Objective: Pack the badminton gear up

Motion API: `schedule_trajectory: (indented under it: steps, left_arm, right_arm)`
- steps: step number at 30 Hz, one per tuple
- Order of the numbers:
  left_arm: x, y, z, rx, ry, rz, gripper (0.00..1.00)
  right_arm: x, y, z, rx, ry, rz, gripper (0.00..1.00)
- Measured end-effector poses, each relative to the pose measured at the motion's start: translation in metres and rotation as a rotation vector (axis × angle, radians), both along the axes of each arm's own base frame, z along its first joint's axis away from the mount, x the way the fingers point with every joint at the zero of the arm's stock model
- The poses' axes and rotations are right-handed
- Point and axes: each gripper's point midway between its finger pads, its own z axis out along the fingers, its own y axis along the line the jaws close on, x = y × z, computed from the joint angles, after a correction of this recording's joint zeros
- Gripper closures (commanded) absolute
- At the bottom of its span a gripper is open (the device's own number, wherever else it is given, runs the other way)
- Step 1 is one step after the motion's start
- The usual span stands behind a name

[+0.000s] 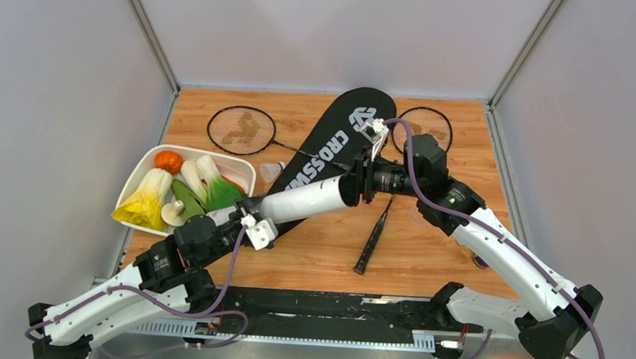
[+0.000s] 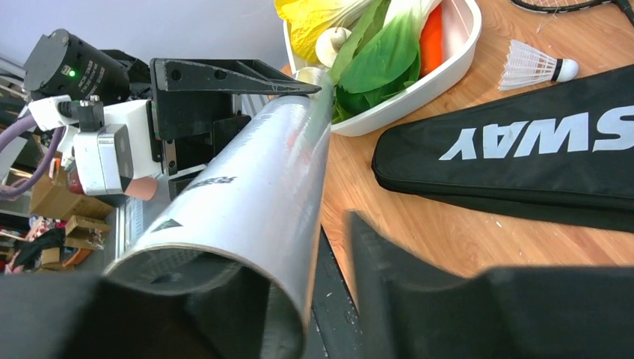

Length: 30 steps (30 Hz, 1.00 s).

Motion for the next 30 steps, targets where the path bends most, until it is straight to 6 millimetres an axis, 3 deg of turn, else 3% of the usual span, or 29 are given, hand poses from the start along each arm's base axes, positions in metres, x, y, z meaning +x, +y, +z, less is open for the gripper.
schedule_trajectory:
  steps: [2, 5, 8, 14, 23, 26, 30]
  left_arm:
    - [0.000, 0.000, -0.001, 0.005, 0.002, 0.000, 0.51]
    - [0.000, 0.000, -0.002, 0.007, 0.004, 0.000, 0.51]
    - [0.000, 0.000, -0.002, 0.006, 0.004, -0.001, 0.52]
    - [0.002, 0.003, -0.001, 0.003, 0.000, 0.020, 0.51]
    - [0.016, 0.020, 0.004, -0.017, -0.008, 0.154, 0.51]
    - [0.019, 0.023, 0.005, -0.024, -0.011, 0.183, 0.51]
    - [0.021, 0.028, 0.007, -0.039, -0.010, 0.214, 0.51]
  right_arm:
    - [0.001, 0.001, -0.002, -0.006, 0.002, 0.004, 0.63]
    - [0.001, 0.002, -0.004, -0.011, 0.000, 0.010, 0.40]
    - [0.001, 0.001, -0.005, -0.016, -0.004, 0.011, 0.32]
    - [0.007, -0.008, -0.001, -0.023, -0.022, -0.064, 0.28]
    - [0.016, -0.062, 0.050, 0.084, -0.138, -0.380, 0.29]
    - [0.032, -0.079, 0.044, 0.067, -0.142, -0.520, 0.31]
    - [0.071, -0.106, -0.004, -0.084, -0.094, -0.772, 0.35]
